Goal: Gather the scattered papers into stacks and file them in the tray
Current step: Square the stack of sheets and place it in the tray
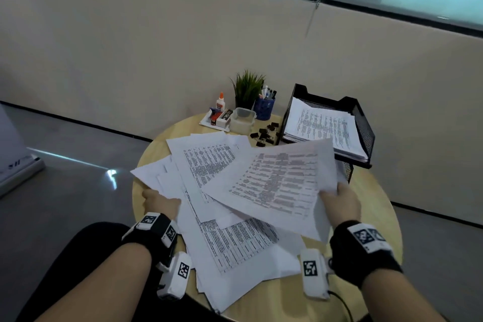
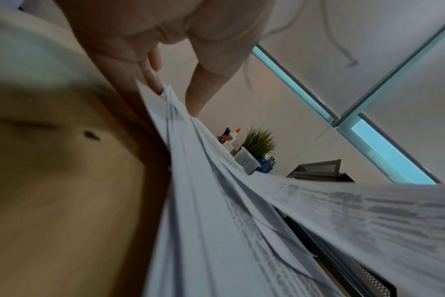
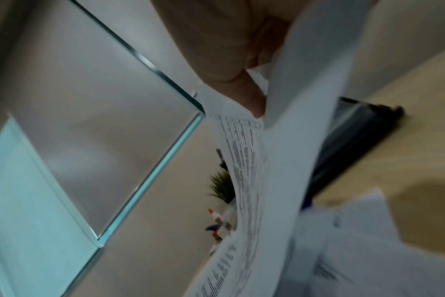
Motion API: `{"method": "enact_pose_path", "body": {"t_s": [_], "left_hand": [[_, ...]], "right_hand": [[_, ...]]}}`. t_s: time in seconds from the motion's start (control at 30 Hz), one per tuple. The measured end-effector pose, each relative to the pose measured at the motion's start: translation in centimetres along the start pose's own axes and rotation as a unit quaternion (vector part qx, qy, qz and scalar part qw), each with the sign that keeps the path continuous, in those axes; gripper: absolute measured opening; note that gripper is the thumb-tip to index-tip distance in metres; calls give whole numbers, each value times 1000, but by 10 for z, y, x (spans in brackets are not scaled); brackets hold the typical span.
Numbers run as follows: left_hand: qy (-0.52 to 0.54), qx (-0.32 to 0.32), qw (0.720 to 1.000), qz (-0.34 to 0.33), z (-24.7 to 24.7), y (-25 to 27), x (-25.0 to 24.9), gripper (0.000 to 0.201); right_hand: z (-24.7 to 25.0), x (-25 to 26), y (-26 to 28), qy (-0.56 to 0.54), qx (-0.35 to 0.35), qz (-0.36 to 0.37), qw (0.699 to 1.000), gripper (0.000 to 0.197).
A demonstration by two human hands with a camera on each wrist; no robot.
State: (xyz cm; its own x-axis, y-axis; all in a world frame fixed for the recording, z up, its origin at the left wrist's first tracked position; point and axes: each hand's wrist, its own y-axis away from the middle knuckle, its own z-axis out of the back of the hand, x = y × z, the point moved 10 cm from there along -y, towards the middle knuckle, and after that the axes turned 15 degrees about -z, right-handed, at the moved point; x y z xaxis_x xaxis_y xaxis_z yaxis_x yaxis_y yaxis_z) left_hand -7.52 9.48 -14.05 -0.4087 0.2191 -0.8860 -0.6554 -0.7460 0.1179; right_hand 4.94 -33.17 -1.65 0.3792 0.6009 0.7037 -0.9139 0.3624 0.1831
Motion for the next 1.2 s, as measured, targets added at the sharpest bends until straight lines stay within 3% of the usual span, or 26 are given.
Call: {"method": "enact_pose_path", "body": {"t_s": [0.1,0.2,0.3,0.37,0.47,0.53,0.63,0.7,0.83,1.0,1.2], "left_hand": [[2,30,1000,8,-9,-9,10,59],[-40,48,998,1,-11,-12,9,24],[-68,58,996,-15,-14,-14,6,44],[-74,52,996,-23,-14,-16,4,40],[-67,42,997,-12,-16,-20,7,41],[-63,50,997,-15,-18,-22,7,43],[-69,64,996,-10,-20,-26,10,22],[-91,48,995,-17,-16,-28,9,11],[-147,-10,988,-48,4,-29,-6,8],[-113,-53,989,-80,9,-27,-29,20],[-122,-87,984,-92,10,-25,-39,21]], "right_hand": [[-32,-28,2,2,38,-41,998,19],[-63,-52,10,34,101,-86,991,31],[-70,-65,11,53,95,-118,987,73],[-64,-57,3,122,53,-94,987,82],[-65,-24,-6,204,18,-13,979,71],[-77,-2,-13,219,46,40,974,67],[-103,17,-20,265,119,81,953,70],[-114,23,-26,273,143,88,947,75],[-136,12,-39,319,183,77,927,82],[-146,2,-48,434,128,82,888,106],[-158,14,-52,402,150,89,899,99]]}}
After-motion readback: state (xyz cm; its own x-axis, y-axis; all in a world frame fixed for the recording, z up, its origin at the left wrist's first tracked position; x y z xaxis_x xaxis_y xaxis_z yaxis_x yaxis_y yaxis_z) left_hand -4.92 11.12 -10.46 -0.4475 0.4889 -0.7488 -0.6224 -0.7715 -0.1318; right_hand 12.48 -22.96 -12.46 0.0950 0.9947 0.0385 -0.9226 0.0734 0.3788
